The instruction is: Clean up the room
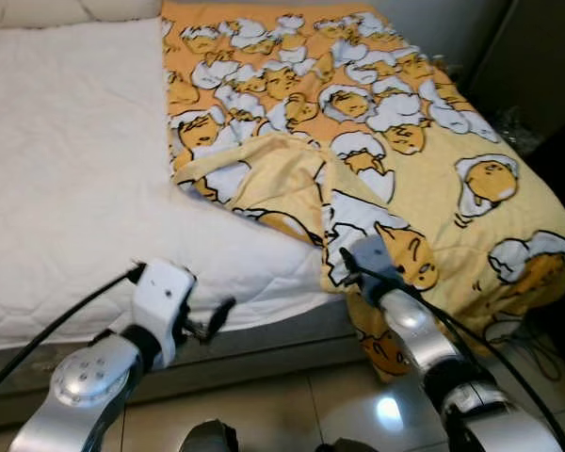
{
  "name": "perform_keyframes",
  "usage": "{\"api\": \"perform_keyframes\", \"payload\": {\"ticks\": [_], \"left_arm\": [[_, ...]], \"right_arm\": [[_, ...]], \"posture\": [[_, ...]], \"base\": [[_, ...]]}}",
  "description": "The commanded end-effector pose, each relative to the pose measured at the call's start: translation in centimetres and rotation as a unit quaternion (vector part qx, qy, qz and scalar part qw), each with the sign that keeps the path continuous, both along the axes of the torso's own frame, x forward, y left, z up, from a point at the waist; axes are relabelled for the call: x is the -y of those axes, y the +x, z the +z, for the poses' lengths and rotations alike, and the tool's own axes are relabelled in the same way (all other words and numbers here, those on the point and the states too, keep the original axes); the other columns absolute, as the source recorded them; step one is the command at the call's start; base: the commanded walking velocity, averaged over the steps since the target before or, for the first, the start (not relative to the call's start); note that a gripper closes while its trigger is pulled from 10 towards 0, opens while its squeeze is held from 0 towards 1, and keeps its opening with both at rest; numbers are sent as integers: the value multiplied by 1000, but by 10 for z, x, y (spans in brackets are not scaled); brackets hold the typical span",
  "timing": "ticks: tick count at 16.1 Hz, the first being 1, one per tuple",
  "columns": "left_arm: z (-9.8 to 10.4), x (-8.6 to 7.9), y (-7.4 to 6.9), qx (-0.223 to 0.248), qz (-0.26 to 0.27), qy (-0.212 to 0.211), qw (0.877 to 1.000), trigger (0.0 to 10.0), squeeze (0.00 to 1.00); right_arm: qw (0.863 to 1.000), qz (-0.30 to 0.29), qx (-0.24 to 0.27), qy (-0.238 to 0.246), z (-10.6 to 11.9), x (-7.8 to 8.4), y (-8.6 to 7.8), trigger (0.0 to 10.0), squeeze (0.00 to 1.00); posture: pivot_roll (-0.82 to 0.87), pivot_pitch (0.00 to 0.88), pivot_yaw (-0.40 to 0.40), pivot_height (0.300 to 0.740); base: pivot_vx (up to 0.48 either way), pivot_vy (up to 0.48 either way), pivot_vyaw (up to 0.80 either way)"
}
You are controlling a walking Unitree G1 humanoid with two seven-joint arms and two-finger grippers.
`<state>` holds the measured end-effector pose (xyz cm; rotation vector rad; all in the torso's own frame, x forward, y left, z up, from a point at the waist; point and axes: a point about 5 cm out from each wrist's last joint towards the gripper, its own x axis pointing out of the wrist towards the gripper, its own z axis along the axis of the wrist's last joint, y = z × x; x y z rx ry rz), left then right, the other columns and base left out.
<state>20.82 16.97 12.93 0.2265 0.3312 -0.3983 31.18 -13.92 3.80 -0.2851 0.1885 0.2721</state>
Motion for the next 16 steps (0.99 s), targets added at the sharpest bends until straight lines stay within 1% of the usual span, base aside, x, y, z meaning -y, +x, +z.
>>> {"api": "perform_keyframes", "payload": {"ticks": [1, 3, 5, 6, 7, 8, 10, 11, 12, 13, 15, 16], "left_arm": [[-2, 0, 5, 15, 15, 3, 1000, 10000, 0], [-7, 6, 15, 27, 34, -3, 999, 10000, 0], [-9, 8, 22, 37, 51, -9, 998, 10000, 0], [-10, 7, 23, 38, 59, -11, 997, 10000, 0], [-11, 5, 26, 43, 73, -12, 996, 10000, 0], [-11, 1, 28, 46, 87, -10, 995, 10000, 0], [-12, -4, 31, 51, 108, -13, 993, 10000, 0], [-12, -6, 34, 57, 119, -20, 991, 10000, 0], [-12, -7, 37, 61, 121, -14, 991, 10000, 0], [-12, -8, 38, 63, 124, -8, 990, 10000, 0], [-13, -11, 40, 67, 134, -19, 989, 10000, 0], [-13, -13, 40, 67, 137, -21, 988, 10000, 0]], "right_arm": [[999, -21, 8, 31, 7, 9, 1, 10000, 1000], [996, -42, 12, 78, 13, 18, -6, 10000, 1000], [993, -41, 11, 113, 16, 18, -16, 10000, 1000], [990, -48, 6, 133, 16, 18, -19, 10000, 1000], [984, -63, -1, 168, 18, 17, -24, 10000, 1000], [979, -76, -10, 191, 19, 17, -28, 10000, 1000], [977, -78, -11, 198, 21, 16, -32, 10000, 1000], [976, -76, -5, 205, 23, 15, -36, 10000, 1000], [974, -71, -10, 212, 25, 14, -39, 10000, 1000], [975, -67, -16, 213, 25, 13, -41, 10000, 1000], [975, -69, -25, 210, 28, 15, -46, 10000, 1000], [976, -68, -27, 207, 28, 16, -47, 10000, 1000]], "posture": [[0, 0, -5, 740], [-24, 0, 7, 740], [-38, 0, 12, 740], [-40, 0, 8, 740], [-40, 0, 4, 740], [-40, 0, 2, 740], [-42, 0, -5, 740], [-40, 0, -10, 740], [-35, 0, -14, 740], [-34, 0, -15, 740], [-27, 0, -23, 740], [-27, 0, -23, 740]], "base": [[0, 0, 0], [0, 0, 0], [0, 0, 0], [0, 0, 0], [0, 0, 0], [0, 0, 0], [0, 0, 0], [0, 0, 0], [0, 0, 0], [0, 0, 0], [0, 0, 0], [240, 0, 0]]}}
